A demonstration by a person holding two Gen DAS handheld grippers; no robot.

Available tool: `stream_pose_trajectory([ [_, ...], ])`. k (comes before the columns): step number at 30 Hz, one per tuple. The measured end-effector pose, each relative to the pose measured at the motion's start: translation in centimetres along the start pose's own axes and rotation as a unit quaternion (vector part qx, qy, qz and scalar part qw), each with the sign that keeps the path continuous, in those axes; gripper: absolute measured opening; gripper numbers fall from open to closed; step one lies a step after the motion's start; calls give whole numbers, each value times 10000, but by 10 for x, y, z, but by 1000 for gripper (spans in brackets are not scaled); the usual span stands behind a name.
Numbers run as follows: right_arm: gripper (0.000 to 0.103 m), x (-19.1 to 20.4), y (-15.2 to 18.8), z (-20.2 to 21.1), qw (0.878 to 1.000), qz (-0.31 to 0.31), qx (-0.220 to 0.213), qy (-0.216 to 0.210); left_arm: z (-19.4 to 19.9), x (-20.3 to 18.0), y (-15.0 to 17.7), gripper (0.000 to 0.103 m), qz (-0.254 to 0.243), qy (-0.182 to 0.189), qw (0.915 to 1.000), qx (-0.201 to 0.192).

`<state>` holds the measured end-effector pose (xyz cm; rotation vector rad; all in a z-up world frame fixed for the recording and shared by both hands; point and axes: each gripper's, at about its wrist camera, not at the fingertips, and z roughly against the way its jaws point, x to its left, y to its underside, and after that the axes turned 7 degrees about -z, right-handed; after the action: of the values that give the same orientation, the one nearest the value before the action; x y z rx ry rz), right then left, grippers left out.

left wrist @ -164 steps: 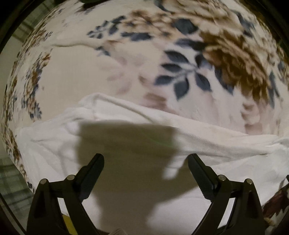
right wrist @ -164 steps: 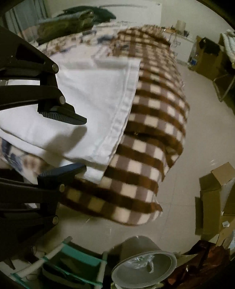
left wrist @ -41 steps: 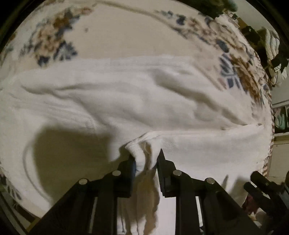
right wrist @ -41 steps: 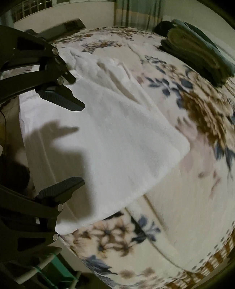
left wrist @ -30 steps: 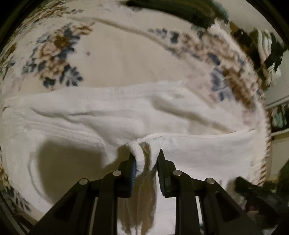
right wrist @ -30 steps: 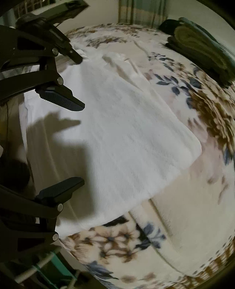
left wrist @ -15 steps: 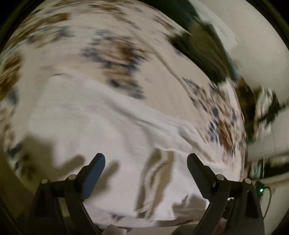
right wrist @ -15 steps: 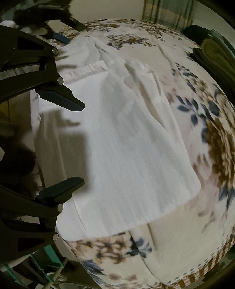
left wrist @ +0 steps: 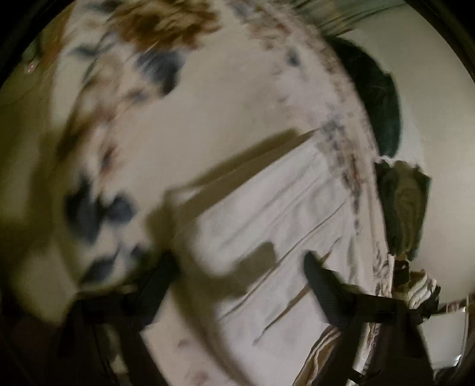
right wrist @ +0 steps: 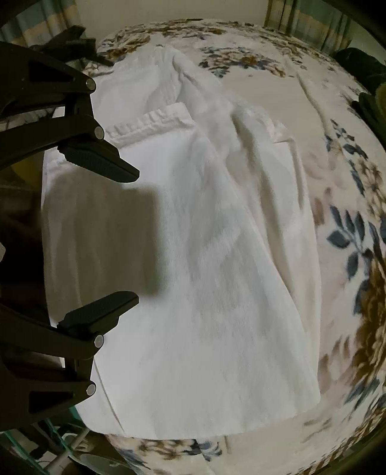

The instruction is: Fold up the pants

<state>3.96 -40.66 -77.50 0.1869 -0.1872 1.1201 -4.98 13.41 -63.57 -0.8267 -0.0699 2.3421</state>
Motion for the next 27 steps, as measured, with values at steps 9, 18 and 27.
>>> stream_pose_trajectory([
  [9, 78, 0, 8, -21, 9993, -159, 252, 233, 33, -21, 8, 12, -163, -322, 9983, -448],
  [18, 78, 0, 11, -21, 9992, -127, 305, 203, 19, -18, -30, 11, -431, -256, 9977, -446],
  [27, 78, -13, 15, -17, 9988, -237, 430, 85, 27, 26, -27, 57, 326, 406, 9986, 26],
])
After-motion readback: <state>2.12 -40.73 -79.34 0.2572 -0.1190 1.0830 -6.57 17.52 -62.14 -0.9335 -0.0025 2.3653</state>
